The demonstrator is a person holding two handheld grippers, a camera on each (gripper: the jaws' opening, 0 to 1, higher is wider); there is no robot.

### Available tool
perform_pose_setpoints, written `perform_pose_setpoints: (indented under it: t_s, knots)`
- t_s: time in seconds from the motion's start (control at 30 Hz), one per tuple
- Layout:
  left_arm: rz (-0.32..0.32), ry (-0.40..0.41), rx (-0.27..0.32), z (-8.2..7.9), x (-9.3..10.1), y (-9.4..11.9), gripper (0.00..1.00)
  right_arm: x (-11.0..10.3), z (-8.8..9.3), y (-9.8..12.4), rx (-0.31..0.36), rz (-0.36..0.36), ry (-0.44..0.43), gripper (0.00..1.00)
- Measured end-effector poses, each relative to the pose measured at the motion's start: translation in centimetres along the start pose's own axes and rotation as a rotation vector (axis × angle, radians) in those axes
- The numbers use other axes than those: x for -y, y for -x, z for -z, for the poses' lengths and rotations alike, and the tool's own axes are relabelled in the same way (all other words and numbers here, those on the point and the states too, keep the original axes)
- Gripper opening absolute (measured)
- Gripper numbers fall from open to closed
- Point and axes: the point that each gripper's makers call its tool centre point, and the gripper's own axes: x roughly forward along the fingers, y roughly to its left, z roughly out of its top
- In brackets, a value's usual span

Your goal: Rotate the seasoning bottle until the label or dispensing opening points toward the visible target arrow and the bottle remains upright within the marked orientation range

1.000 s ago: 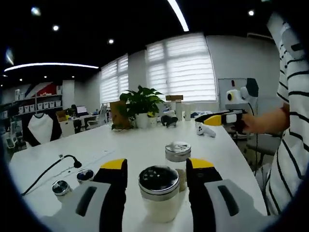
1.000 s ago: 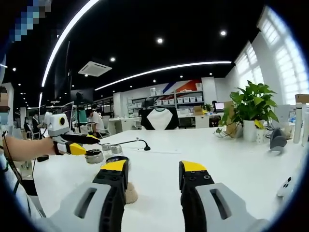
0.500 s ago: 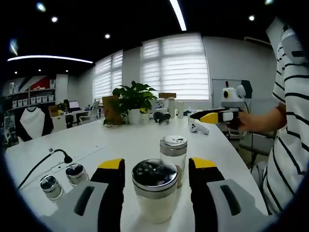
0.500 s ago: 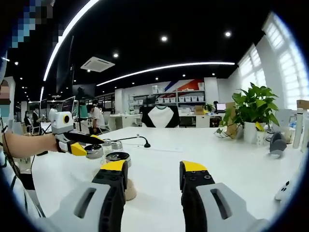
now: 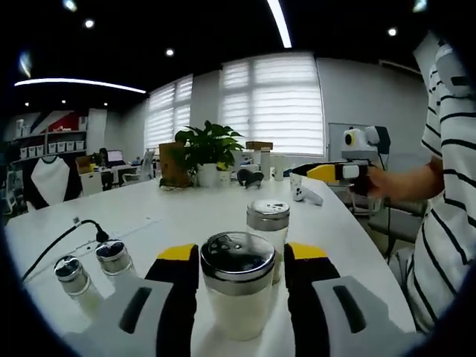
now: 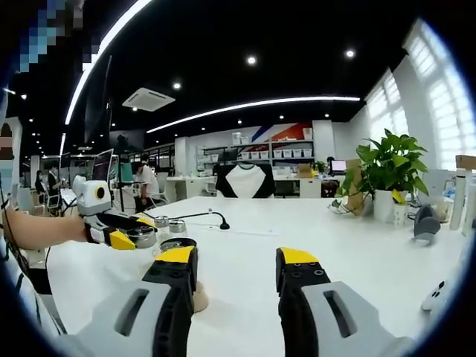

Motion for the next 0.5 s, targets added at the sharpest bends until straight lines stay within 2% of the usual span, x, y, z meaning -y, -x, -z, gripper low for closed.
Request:
perform_pose_setpoints:
  t_s: [0.13, 0.2, 0.33, 0.5]
  knots:
    - [-0.001, 0.029, 0.04, -0.64, -0.05, 0.11, 0.46, -0.02, 0.25, 0.11, -0.008, -0.004, 0.002, 0.41]
    - [-0.02, 0.016, 0.037, -0.42, -0.4, 0.07, 0.41, 0.05, 0.44, 0.2, -0.013, -0.003, 0.002, 0.41]
    - [-0.014, 0.031, 0.032, -0.54, 0.01, -0.08, 0.41, 0.49, 0.45, 0.31, -0.006, 0.012, -0.014, 0.4]
    - [-0.045, 0.032, 0.032, -0.53, 0.2, -0.01, 0.41, 0.39, 0.44, 0.38, -0.003, 0.012, -0.013, 0.39]
